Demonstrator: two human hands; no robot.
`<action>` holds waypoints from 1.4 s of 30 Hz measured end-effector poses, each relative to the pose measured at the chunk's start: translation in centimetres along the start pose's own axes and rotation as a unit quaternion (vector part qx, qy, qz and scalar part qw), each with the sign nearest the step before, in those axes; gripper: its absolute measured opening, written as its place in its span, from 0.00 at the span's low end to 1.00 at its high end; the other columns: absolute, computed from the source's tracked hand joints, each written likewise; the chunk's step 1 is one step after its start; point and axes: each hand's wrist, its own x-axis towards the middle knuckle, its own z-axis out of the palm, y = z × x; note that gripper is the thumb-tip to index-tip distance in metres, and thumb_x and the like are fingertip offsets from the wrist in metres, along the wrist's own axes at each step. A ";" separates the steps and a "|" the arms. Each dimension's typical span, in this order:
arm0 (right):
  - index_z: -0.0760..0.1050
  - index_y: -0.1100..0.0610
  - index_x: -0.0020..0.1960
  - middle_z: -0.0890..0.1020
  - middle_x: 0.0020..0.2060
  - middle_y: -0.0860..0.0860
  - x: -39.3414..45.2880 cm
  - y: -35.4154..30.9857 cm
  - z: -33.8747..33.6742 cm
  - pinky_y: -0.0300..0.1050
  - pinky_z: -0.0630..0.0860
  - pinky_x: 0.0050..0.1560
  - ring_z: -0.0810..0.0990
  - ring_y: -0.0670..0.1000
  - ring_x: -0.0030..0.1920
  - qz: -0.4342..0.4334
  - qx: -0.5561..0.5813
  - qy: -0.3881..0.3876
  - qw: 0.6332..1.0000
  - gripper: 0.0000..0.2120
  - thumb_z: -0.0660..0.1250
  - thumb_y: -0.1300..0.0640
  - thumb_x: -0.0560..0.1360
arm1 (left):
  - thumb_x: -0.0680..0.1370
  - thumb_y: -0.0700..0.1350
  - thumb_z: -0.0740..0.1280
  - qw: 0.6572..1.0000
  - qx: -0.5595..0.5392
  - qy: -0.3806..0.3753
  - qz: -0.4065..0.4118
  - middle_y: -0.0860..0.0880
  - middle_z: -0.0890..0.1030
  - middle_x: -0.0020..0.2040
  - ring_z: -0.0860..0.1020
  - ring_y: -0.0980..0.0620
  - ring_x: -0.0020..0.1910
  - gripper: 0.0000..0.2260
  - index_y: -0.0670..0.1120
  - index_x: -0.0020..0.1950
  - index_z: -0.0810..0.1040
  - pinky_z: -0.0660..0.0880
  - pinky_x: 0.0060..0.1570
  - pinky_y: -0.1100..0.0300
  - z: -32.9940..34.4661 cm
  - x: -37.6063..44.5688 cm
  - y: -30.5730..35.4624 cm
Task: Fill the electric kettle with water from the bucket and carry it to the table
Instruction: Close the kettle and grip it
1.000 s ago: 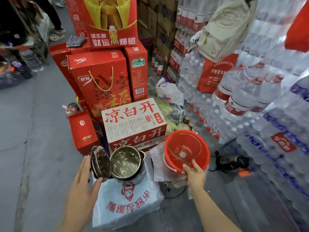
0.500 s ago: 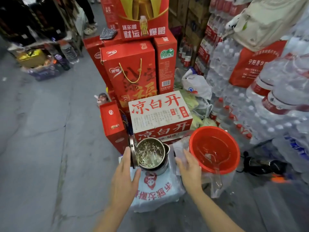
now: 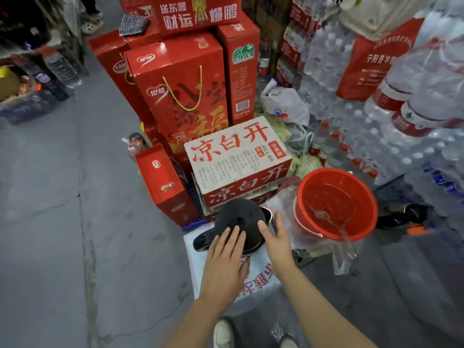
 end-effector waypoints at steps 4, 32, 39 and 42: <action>0.72 0.48 0.72 0.78 0.67 0.49 0.7 2.1 0.2 0.50 0.76 0.65 0.76 0.51 0.68 -0.025 0.001 0.012 1.000 0.23 0.68 0.50 0.78 | 0.81 0.56 0.55 0.997 -0.064 0.025 -0.022 0.52 0.61 0.78 0.57 0.53 0.77 0.27 0.50 0.79 0.56 0.55 0.74 0.53 -0.3 -0.6 -3.7; 0.85 0.45 0.54 0.85 0.59 0.49 5.5 6.7 1.3 0.48 0.75 0.66 0.79 0.51 0.66 -0.200 0.218 -0.034 0.955 0.35 0.73 0.26 0.54 | 0.65 0.65 0.74 0.757 -0.502 0.417 -0.016 0.65 0.75 0.32 0.72 0.63 0.32 0.15 0.57 0.38 0.75 0.69 0.34 0.70 7.8 5.0 -8.3; 0.87 0.46 0.50 0.87 0.52 0.44 1.1 -0.9 -1.7 0.45 0.77 0.63 0.83 0.45 0.58 -0.267 0.280 -0.003 0.922 0.27 0.71 0.30 0.60 | 0.65 0.62 0.75 0.757 -0.516 0.397 0.046 0.65 0.77 0.34 0.74 0.63 0.35 0.18 0.51 0.40 0.76 0.71 0.37 0.70 -0.6 6.0 -2.6; 0.87 0.47 0.49 0.87 0.51 0.45 -2.4 -5.3 -3.4 0.45 0.78 0.61 0.83 0.45 0.56 -0.264 0.313 0.020 0.912 0.27 0.74 0.31 0.57 | 0.62 0.63 0.76 0.753 -0.537 0.378 0.052 0.62 0.79 0.33 0.75 0.61 0.33 0.15 0.56 0.38 0.79 0.72 0.36 0.67 -5.5 6.1 1.0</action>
